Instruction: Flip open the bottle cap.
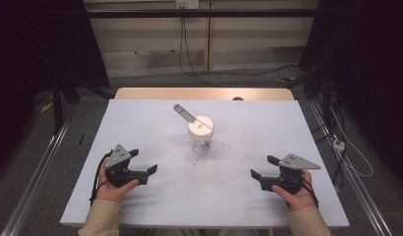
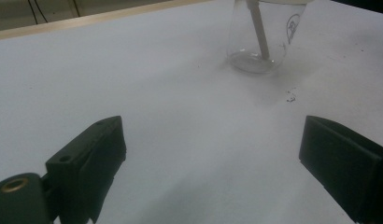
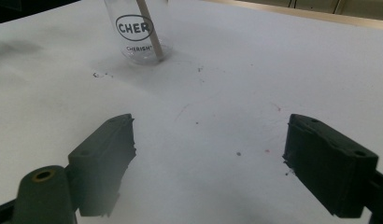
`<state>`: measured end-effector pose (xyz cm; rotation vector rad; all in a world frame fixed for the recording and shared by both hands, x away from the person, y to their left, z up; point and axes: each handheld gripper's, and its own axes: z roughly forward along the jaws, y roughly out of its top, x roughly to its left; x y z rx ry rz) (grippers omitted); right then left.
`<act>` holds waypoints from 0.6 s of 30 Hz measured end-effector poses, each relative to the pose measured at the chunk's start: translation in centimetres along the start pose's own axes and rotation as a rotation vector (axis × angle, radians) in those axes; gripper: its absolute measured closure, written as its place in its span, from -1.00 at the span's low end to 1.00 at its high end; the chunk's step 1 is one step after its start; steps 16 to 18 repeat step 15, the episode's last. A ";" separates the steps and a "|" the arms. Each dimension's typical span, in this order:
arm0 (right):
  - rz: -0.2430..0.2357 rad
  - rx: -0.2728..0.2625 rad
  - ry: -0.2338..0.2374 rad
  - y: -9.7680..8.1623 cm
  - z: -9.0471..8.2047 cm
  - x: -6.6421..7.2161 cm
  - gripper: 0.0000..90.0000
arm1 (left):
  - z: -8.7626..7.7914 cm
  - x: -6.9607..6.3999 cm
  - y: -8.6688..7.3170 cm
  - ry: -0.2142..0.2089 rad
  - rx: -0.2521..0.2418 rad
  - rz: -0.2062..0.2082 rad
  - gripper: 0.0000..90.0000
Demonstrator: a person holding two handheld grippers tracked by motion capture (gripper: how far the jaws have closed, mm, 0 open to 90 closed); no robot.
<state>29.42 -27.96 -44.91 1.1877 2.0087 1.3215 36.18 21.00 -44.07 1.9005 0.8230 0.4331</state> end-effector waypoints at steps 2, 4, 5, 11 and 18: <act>0.002 0.001 -0.003 -0.1 -0.2 -0.1 -0.64 | -0.2 0.2 -0.1 0.005 0.007 0.001 -0.85; 0.008 0.001 -0.007 -0.2 -0.3 -0.2 -0.64 | -0.2 0.3 -0.2 0.009 0.008 0.001 -0.85; 0.008 0.001 -0.006 -0.2 -0.3 -0.3 -0.64 | -0.2 0.3 -0.2 0.013 0.013 0.005 -0.85; 0.006 0.003 -0.008 -0.3 -0.2 -0.3 -0.64 | 0.0 0.3 -0.3 0.010 0.021 0.006 -0.85; 0.010 0.000 -0.014 -0.3 -0.3 -0.4 -0.64 | 0.0 0.3 -0.3 0.009 0.022 0.011 -0.85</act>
